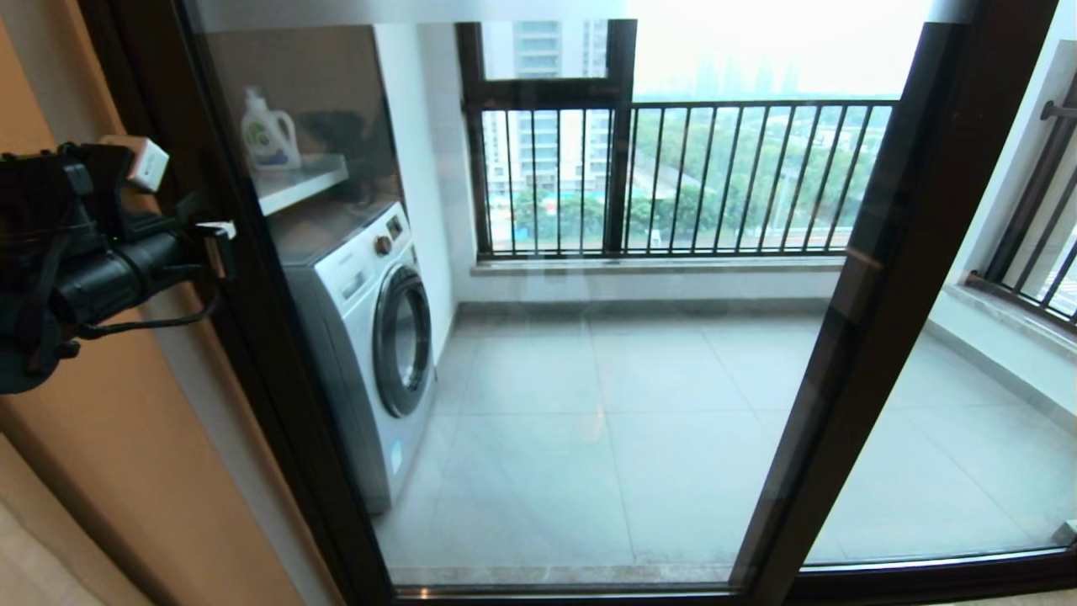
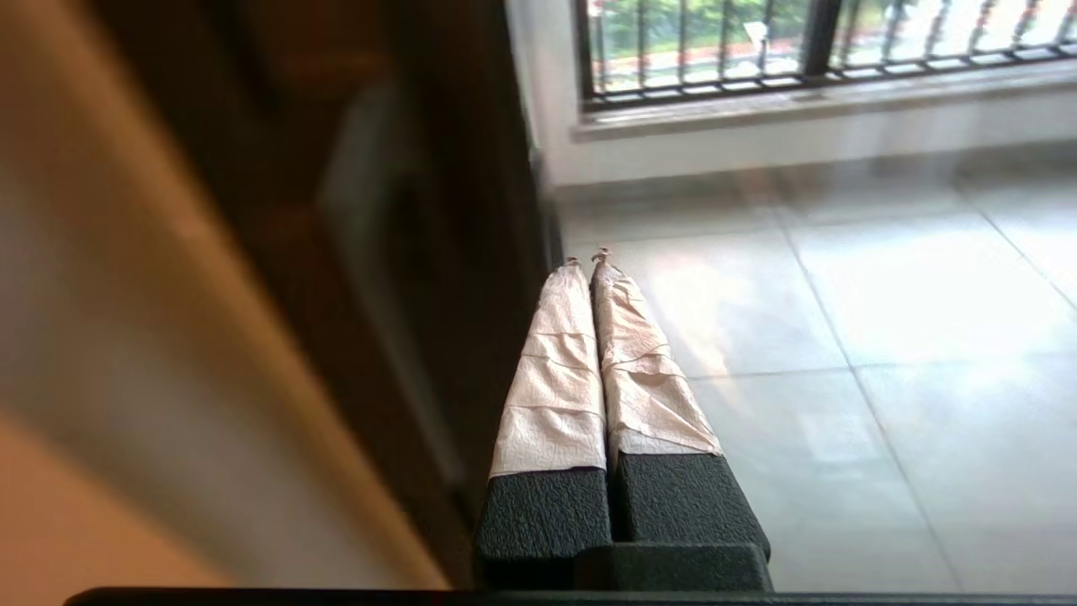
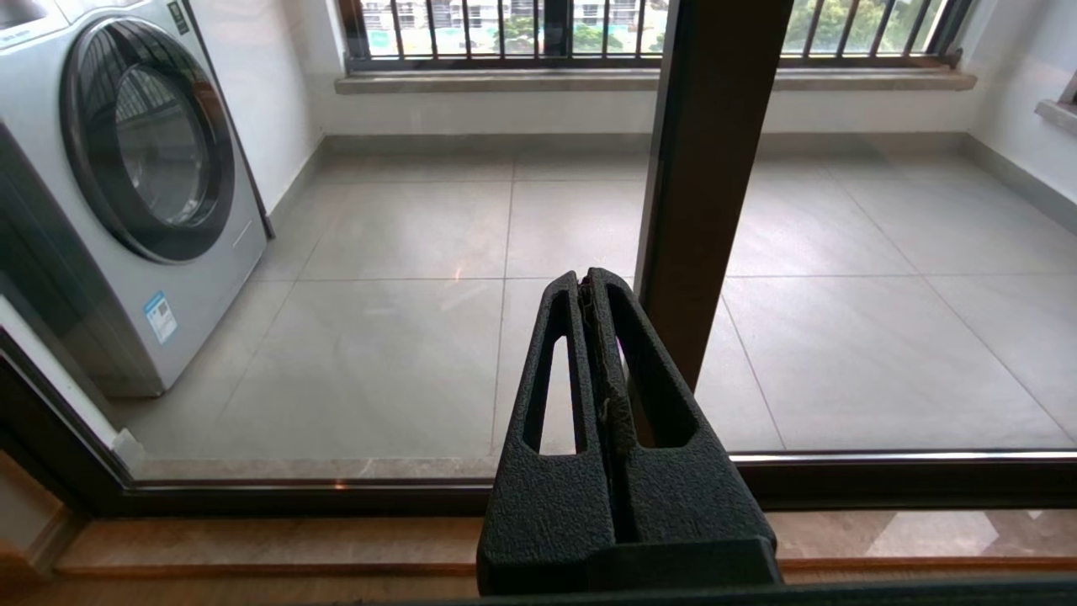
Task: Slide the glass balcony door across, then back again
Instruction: Close the slid door
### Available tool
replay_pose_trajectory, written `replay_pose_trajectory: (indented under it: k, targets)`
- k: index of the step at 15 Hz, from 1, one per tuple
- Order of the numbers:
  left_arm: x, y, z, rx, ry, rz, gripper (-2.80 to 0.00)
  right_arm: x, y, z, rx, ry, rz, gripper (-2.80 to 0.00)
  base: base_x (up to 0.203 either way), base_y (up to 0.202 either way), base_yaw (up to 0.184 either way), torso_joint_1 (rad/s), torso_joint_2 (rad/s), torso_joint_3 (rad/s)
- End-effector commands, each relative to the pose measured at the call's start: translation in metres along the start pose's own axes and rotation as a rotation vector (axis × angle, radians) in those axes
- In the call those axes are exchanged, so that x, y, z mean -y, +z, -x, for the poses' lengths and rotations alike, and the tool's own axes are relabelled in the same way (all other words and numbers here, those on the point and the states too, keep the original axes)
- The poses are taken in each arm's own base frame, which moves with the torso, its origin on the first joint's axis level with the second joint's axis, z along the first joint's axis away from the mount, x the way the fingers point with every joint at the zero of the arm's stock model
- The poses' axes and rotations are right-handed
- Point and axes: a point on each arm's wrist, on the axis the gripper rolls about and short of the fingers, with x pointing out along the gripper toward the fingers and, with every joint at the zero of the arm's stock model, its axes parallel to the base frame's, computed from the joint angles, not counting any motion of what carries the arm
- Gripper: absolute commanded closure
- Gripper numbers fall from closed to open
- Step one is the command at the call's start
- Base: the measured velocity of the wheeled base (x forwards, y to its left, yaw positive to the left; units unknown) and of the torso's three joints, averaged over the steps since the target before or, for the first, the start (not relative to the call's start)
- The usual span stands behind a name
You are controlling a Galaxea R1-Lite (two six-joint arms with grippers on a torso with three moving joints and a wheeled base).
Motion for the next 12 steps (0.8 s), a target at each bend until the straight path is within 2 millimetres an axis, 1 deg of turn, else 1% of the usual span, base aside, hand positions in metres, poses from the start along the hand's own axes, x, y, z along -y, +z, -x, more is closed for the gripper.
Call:
replay_pose_trajectory:
  k: [1, 3, 6, 7, 9, 10, 12]
  targets:
    - [0.003, 0.006, 0.006, 0.020, -0.016, 0.010, 0.00, 0.000, -0.001, 0.000, -0.004, 0.000, 0.001, 0.00, 0.000, 0.000, 0.000, 0.000, 0.00, 0.000]
    - [0.002, 0.005, 0.011, 0.013, -0.012, 0.027, 0.00, 0.000, -0.001, 0.000, -0.004, 0.000, 0.001, 0.00, 0.000, 0.000, 0.000, 0.000, 0.00, 0.000]
    - [-0.012, -0.005, 0.020, -0.019, 0.014, 0.031, 0.00, 0.000, -0.001, 0.000, -0.004, 0.001, 0.001, 0.00, 0.000, 0.000, 0.000, 0.000, 0.00, 0.000]
    - [-0.019, -0.006, 0.028, -0.022, 0.006, 0.035, 0.00, 0.000, -0.001, 0.000, -0.004, -0.001, 0.001, 0.00, 0.000, 0.000, 0.000, 0.000, 0.00, 0.000]
    - [-0.034, -0.017, 0.047, -0.048, -0.027, 0.049, 0.00, 0.000, -0.001, 0.000, -0.004, 0.001, 0.001, 0.00, 0.000, 0.000, 0.000, 0.000, 0.00, 0.000]
    - [-0.040, -0.022, 0.050, -0.062, -0.023, 0.055, 0.00, 0.000, -0.001, 0.000, -0.004, -0.001, 0.001, 0.00, 0.000, 0.000, 0.000, 0.000, 0.00, 0.000]
    - [-0.050, -0.027, 0.048, -0.055, 0.000, 0.055, 0.00, 0.000, -0.001, 0.000, -0.004, 0.001, 0.001, 0.00, 0.000, 0.000, 0.000, 0.000, 0.00, 0.000]
